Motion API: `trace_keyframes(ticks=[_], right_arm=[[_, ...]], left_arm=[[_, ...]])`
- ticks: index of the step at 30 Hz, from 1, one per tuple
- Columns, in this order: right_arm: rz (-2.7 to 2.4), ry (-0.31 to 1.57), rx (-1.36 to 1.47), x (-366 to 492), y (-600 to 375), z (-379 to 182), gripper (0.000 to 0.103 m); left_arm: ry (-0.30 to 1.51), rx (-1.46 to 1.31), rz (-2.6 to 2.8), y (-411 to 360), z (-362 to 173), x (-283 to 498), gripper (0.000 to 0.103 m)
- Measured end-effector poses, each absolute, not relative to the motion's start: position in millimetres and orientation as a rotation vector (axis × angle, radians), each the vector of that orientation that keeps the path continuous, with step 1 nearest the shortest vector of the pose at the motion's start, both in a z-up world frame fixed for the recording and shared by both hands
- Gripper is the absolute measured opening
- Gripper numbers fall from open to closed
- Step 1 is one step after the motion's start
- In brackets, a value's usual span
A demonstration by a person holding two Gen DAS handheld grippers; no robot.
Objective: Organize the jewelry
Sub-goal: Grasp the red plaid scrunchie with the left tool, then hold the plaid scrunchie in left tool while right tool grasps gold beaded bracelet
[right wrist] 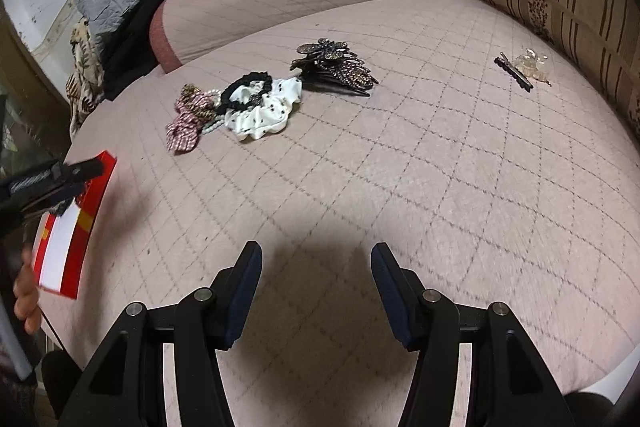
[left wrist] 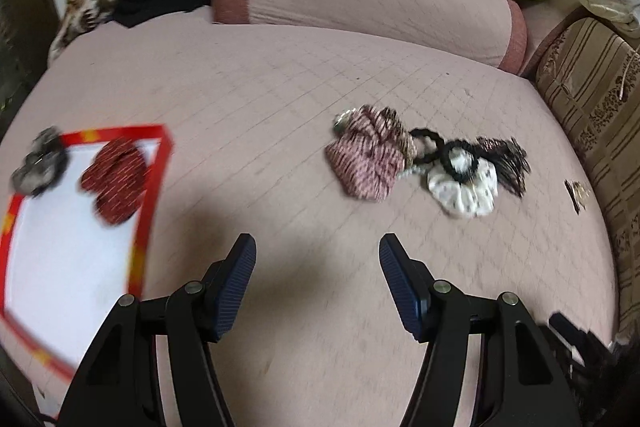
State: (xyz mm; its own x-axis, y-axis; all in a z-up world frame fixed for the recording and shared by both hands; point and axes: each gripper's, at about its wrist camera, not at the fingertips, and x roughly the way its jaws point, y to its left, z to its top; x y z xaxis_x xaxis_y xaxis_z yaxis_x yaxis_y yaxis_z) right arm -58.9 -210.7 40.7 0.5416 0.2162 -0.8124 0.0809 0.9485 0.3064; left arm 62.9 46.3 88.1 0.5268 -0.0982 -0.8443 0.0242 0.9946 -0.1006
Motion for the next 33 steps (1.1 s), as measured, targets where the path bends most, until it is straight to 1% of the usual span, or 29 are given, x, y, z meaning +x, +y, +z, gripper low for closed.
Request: trace_keyframes(ticks=[7,9,10,11,12,13,18,22,24,26,28,31,33], right_arm=[[0.091,1.015,0.353,-43.3,-210.9,26.7,0.061],[0.09,1.024,0.361,-40.9,-211.6,22.4,0.061],[0.088,1.022,0.363,-39.9,-211.8,21.2,0.061],[0.087,1.018,0.361,-39.0,-211.5,21.0,0.061],[0.085,1.014,0.36,-38.4,-211.1,21.0,0.061],[0.082,1.012,0.355,-37.7,-210.5,20.8,0.061],[0.079,1.006,0.317,-40.2,-205.2,20.8,0.061],[0.086,1.008,0.331,-44.4,-206.1,23.8,0.061],[0.097,1.005,0.337,-46.2,-204.6,27.5,0.061],[0.115,1.001,0.331,-46.8,-199.5,32.5,0.061],[0.142,1.004,0.327,-45.4,-191.2,37.1,0.061],[0.202,1.01,0.31,-41.3,-173.8,45.0,0.061],[0.238,1.014,0.286,-35.4,-162.0,47.7,0.061]], left_arm=[[1.065,-0.094,-0.135,31.1,44.3,133.7,0.063],[1.077,-0.083,-0.156,25.4,35.3,145.7,0.06],[1.091,-0.083,-0.171,22.0,30.3,152.3,0.051],[1.11,-0.091,-0.185,19.9,27.1,156.4,0.031],[1.131,-0.104,-0.201,18.4,24.6,159.5,0.017],[1.155,-0.117,-0.213,16.6,22.7,160.8,0.006],[1.125,-0.1,-0.26,15.2,46.3,134.2,0.005],[1.091,-0.102,-0.299,31.0,74.3,82.2,0.005],[1.081,-0.098,-0.311,40.5,80.2,57.7,0.006],[1.103,-0.066,-0.276,49.1,71.9,37.1,0.008],[1.135,-0.043,-0.241,56.1,57.2,24.5,0.008],[1.163,-0.119,-0.225,74.6,43.8,15.1,0.009],[1.14,-0.182,-0.223,87.4,45.4,11.3,0.017]])
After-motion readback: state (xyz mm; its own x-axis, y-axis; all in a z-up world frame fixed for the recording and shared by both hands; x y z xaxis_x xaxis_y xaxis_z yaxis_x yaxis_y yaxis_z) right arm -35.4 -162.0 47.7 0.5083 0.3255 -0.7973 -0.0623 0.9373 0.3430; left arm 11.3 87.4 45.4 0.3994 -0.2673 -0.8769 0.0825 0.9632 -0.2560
